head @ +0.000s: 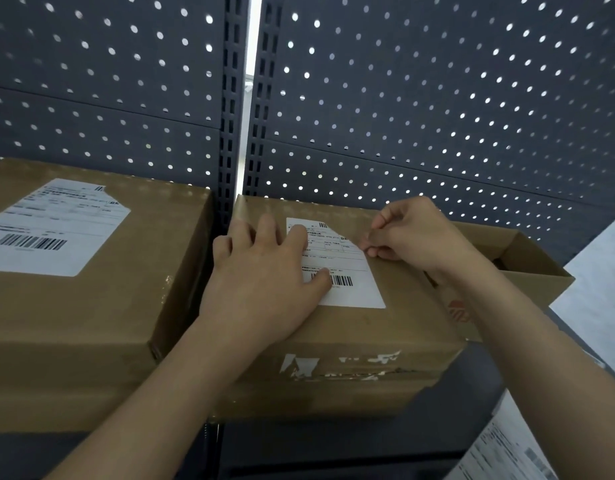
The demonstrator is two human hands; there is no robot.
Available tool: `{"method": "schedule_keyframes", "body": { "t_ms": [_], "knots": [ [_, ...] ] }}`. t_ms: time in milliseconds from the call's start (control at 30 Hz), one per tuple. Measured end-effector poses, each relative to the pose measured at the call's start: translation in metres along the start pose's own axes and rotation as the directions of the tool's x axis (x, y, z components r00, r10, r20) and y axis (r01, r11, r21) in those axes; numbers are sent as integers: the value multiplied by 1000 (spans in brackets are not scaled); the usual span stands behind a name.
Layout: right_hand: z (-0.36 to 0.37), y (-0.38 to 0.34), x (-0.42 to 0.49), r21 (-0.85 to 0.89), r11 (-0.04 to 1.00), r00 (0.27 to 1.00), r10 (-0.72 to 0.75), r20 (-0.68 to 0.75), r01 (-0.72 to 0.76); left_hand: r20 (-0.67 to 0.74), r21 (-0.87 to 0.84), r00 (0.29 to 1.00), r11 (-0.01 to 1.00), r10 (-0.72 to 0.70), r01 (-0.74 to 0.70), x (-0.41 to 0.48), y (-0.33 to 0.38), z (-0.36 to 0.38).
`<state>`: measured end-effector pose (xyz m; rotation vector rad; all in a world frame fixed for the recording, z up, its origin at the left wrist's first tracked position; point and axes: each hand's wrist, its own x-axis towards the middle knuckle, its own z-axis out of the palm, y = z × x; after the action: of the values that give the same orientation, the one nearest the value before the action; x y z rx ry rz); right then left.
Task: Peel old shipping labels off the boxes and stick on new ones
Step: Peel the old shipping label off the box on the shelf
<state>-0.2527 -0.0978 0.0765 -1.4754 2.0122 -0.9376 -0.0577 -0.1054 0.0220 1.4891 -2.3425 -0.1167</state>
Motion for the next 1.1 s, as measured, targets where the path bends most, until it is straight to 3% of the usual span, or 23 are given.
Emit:
{"method": "schedule_keyframes", "body": {
  "t_ms": [167, 267, 500, 733, 833, 933, 1000, 1100],
  "knots": [
    [-5, 3, -1, 227, 973, 998, 23, 65, -37, 1, 8, 1000, 1000, 4, -4, 1, 0, 0],
    [-4, 9, 2, 281, 960, 1000, 19, -2, -18, 9, 8, 1000, 1000, 4, -4, 1, 0, -1],
    [-1, 4, 8, 109, 994, 999, 28, -27, -25, 7, -5, 1000, 1000, 5, -5, 0, 0, -1],
    [7, -11, 6, -167, 986, 998, -2, -55, -7, 1, -1, 1000, 1000, 6, -6, 0, 0, -1],
    [2, -10, 6, 57, 997, 999, 45, 24, -46, 3, 2, 1000, 1000, 5, -5, 0, 0, -1],
    [-5, 1, 5, 352, 932, 995, 100, -18, -88, 11, -5, 1000, 1000, 4, -4, 1, 0, -2],
    [-6, 11, 5, 261, 965, 994, 62, -90, -37, 12, -9, 1000, 1000, 8, -8, 0, 0, -2],
    [-6, 16, 4, -111, 992, 996, -65, -62, 58, 14, -17, 1000, 1000, 7, -7, 0, -1, -2]
  ]
}}
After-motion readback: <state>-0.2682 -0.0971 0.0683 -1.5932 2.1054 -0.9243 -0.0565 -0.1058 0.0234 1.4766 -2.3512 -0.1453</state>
